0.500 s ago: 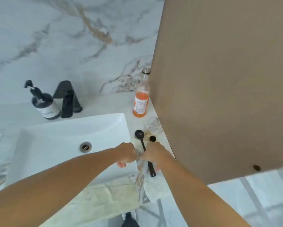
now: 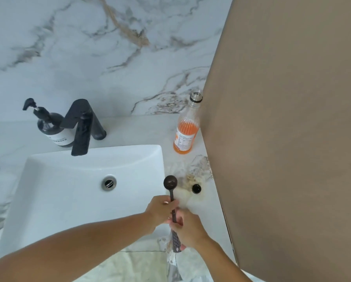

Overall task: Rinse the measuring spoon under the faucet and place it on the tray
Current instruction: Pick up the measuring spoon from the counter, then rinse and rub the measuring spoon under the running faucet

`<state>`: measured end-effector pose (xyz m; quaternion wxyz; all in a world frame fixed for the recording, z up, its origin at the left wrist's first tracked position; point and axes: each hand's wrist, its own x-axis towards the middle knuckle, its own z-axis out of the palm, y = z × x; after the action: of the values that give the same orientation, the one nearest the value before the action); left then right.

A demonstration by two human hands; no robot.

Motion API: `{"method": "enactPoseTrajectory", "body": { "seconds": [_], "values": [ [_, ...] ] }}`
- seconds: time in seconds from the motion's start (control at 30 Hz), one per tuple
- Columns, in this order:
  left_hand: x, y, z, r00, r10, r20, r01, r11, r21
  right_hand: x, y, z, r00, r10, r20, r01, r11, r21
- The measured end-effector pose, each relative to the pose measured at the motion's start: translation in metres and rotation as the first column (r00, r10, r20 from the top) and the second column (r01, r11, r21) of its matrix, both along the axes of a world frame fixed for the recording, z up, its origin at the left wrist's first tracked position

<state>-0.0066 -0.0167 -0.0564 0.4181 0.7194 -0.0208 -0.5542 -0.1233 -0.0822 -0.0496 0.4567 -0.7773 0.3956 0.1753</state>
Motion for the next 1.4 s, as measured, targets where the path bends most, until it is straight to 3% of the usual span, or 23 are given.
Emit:
{"method": "enactPoseTrajectory", "body": {
  "seconds": [0.13,0.23,0.37,0.47,0.6,0.73,0.87,1.03,1.1,1.23,1.33,1.4],
  "values": [
    [0.016,0.028,0.018,0.980,0.179,-0.086,-0.187,0.978,-0.096,0.012,0.018,0.004,0.997,-0.070,0.043,0.060,0.975,0.216],
    [0.037,0.059,0.030,0.964,0.256,-0.069,-0.263,0.955,-0.140,0.034,0.037,0.013,0.994,-0.074,0.080,0.040,0.931,0.364],
    [0.072,0.100,0.041,0.910,0.410,-0.061,-0.415,0.899,-0.141,0.092,0.048,0.044,0.996,0.041,0.085,-0.070,0.925,0.373],
    [0.099,0.131,0.044,0.873,0.484,-0.053,-0.487,0.863,-0.133,0.162,0.045,0.080,0.970,-0.155,0.188,0.068,0.912,0.405],
    [0.120,0.167,0.036,0.847,0.523,-0.094,-0.531,0.839,-0.116,0.256,0.056,0.131,0.845,-0.479,0.240,0.229,0.728,0.646],
    [0.142,0.172,0.021,0.848,0.525,-0.072,-0.530,0.841,-0.109,0.304,0.072,0.145,0.814,-0.568,0.123,0.297,0.588,0.752],
    [0.166,0.167,0.014,0.852,0.519,-0.075,-0.524,0.841,-0.132,0.319,0.070,0.150,0.752,-0.658,0.035,0.290,0.378,0.879],
    [0.179,0.156,0.013,0.898,0.422,-0.124,-0.438,0.883,-0.169,0.321,0.049,0.152,0.785,-0.613,0.093,0.194,0.385,0.902],
    [0.180,0.152,0.010,0.903,0.405,-0.146,-0.427,0.885,-0.185,0.311,0.042,0.136,0.797,-0.583,0.155,0.211,0.511,0.833],
    [0.180,0.146,0.008,0.911,0.386,-0.145,-0.410,0.884,-0.225,0.282,0.049,0.073,0.804,-0.579,0.137,0.450,0.742,0.496],
    [0.179,0.144,0.009,0.914,0.381,-0.140,-0.405,0.884,-0.233,0.270,0.067,0.038,0.919,-0.390,0.054,0.331,0.840,0.431],
    [0.180,0.145,0.008,0.935,0.337,-0.112,-0.355,0.906,-0.230,0.271,0.072,0.028,0.939,-0.325,0.115,0.258,0.884,0.390]
  ]
}}
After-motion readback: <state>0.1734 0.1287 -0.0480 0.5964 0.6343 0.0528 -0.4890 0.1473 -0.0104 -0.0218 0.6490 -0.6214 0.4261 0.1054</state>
